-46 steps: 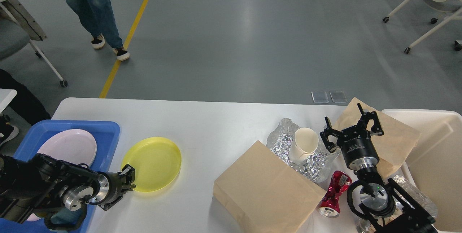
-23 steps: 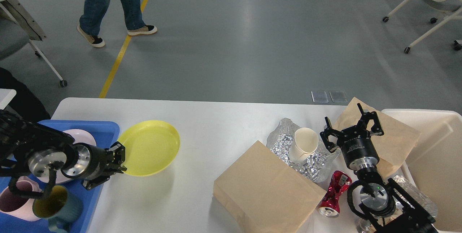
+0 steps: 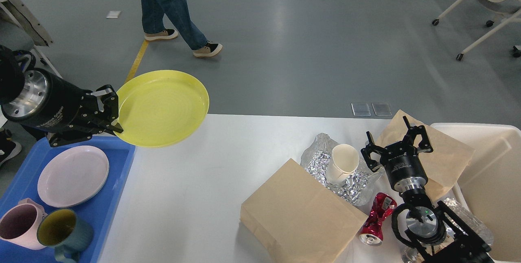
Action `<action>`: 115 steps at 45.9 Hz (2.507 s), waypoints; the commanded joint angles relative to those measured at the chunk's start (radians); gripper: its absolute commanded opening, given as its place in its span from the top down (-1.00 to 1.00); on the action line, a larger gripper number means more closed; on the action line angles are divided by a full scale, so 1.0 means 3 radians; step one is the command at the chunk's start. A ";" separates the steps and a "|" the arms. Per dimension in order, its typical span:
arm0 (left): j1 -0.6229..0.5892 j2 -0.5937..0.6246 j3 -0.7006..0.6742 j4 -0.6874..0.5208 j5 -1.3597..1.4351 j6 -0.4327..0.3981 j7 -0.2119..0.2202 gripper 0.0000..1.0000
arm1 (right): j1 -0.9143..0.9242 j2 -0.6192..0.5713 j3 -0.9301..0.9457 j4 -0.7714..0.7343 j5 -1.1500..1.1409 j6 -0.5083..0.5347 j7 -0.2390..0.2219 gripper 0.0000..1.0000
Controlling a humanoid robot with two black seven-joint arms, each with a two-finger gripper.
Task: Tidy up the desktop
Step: 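Lift the yellow plate and lay it onto the pink plate in the tray, then open the left gripper and raise it off the yellow plate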
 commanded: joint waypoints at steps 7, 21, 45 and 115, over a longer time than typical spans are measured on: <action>0.0141 0.0051 0.0313 0.0213 -0.0182 0.0183 -0.0040 1.00 | 0.0000 0.0002 0.0000 0.0003 0.0000 0.0000 0.0000 -1.00; 0.1535 0.0848 0.0099 0.1638 -0.0136 0.0198 0.0149 1.00 | 0.0000 -0.0003 0.0000 0.0003 0.0000 0.0000 0.0000 -1.00; 0.4405 0.0911 -0.2059 0.3553 0.0447 0.0663 0.0681 1.00 | 0.0000 0.0002 0.0000 0.0003 0.0000 0.0000 0.0000 -1.00; 0.3567 0.1038 -0.2371 0.3425 0.0503 0.0322 0.0651 -0.92 | 0.0000 0.0002 0.0000 -0.0003 0.0000 0.0000 0.0000 -1.00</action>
